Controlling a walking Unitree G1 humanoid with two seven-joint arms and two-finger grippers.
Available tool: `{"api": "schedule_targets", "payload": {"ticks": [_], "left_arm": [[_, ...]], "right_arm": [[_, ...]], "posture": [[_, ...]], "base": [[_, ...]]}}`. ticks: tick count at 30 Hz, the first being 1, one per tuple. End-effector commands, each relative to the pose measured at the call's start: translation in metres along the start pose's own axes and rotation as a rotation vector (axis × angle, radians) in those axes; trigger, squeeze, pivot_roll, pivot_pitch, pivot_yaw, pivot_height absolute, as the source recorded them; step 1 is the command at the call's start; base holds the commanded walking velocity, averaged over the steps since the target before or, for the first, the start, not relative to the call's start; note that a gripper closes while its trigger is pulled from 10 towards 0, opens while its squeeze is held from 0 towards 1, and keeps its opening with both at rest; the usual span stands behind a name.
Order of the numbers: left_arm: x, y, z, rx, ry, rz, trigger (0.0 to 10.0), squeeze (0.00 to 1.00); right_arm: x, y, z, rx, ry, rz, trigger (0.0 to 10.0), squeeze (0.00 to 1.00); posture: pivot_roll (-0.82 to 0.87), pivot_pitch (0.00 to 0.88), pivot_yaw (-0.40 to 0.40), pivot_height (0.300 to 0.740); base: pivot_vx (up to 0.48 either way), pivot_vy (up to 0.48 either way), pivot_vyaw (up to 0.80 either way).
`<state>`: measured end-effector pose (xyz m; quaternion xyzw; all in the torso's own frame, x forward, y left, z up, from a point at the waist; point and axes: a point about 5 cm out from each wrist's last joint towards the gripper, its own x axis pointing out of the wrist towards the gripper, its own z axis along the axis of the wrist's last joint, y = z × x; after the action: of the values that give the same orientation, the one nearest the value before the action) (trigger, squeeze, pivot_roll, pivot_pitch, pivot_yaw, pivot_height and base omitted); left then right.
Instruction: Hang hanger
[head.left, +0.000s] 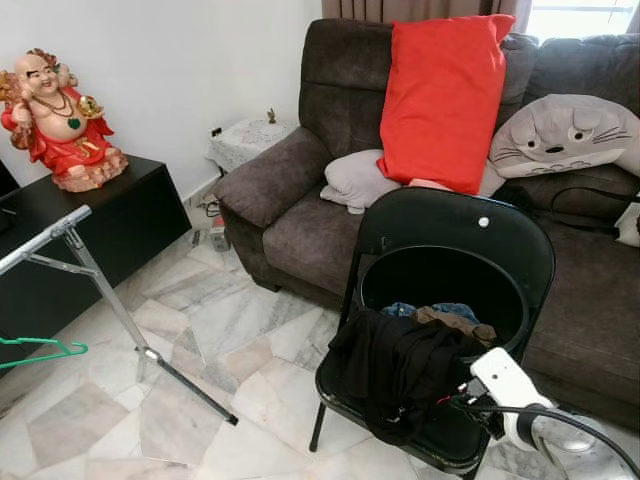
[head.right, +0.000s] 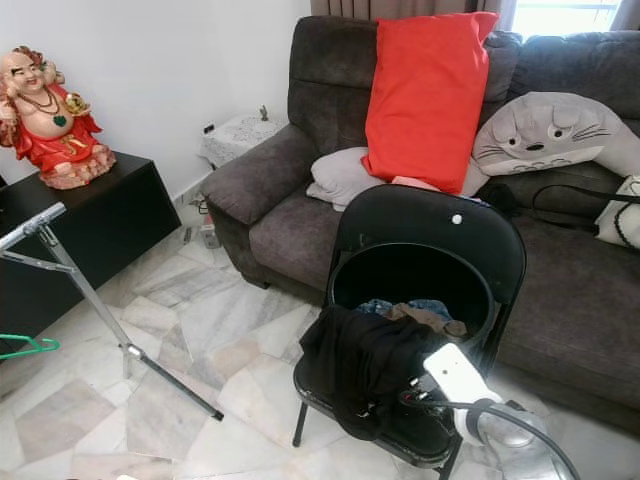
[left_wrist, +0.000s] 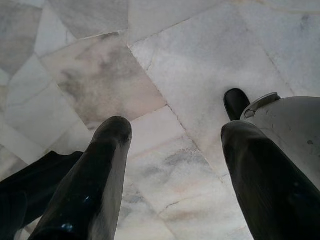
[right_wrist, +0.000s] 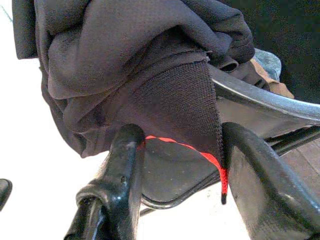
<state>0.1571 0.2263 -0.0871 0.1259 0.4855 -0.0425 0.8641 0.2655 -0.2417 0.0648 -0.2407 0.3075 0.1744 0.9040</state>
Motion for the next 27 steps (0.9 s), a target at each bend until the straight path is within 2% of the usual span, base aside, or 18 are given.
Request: {"api": "schedule_targets", "payload": {"ticks": [1, 2, 3, 15, 16, 17, 18, 27], "left_arm": [[-0.001, 0.001, -0.008, -0.009, 0.033, 0.006, 10.0, 0.0], [-0.001, 0.001, -0.008, -0.009, 0.033, 0.006, 10.0, 0.0], [-0.001, 0.001, -0.008, -0.012, 0.035, 0.006, 10.0, 0.0], [-0.002, 0.001, -0.012, -0.017, 0.045, 0.01, 10.0, 0.0], [-0.002, 0.001, -0.012, -0.016, 0.045, 0.011, 10.0, 0.0], [-0.002, 0.001, -0.012, -0.016, 0.045, 0.011, 10.0, 0.0], [-0.002, 0.002, -0.012, -0.016, 0.045, 0.011, 10.0, 0.0], [-0.002, 0.002, -0.01, -0.012, 0.041, 0.011, 10.0, 0.0]], "right_arm": [[0.003, 0.003, 0.003, -0.009, -0.001, 0.001, 6.8, 0.0], [0.003, 0.003, 0.003, -0.009, -0.001, 0.001, 6.8, 0.0], [0.005, 0.003, 0.004, -0.004, 0.003, -0.013, 10.0, 0.0], [0.011, -0.01, 0.001, 0.018, 0.021, -0.119, 10.0, 0.0], [0.012, -0.01, 0.001, 0.02, 0.019, -0.119, 4.9, 0.0], [0.012, -0.01, 0.002, 0.02, 0.017, -0.118, 0.5, 0.0], [0.012, -0.01, 0.003, 0.021, 0.014, -0.116, 0.0, 0.0], [0.014, -0.009, 0.005, 0.015, 0.003, -0.113, 0.0, 0.0]], "posture": [[-0.05, 0.01, 0.131, 0.74], [-0.05, 0.01, 0.131, 0.74], [-0.05, 0.011, 0.129, 0.74], [-0.04, 0.019, 0.135, 0.74], [-0.04, 0.018, 0.136, 0.74], [-0.04, 0.017, 0.136, 0.74], [-0.04, 0.017, 0.136, 0.74], [-0.04, 0.017, 0.136, 0.74]], "base": [[0.0, 0.0, 0.0], [0.0, 0.0, 0.0], [0.0, 0.0, 0.0], [0.0, 0.0, 0.0], [0.0, 0.0, 0.0], [0.0, 0.0, 0.0], [0.0, 0.0, 0.0], [0.0, 0.0, 0.0]]}}
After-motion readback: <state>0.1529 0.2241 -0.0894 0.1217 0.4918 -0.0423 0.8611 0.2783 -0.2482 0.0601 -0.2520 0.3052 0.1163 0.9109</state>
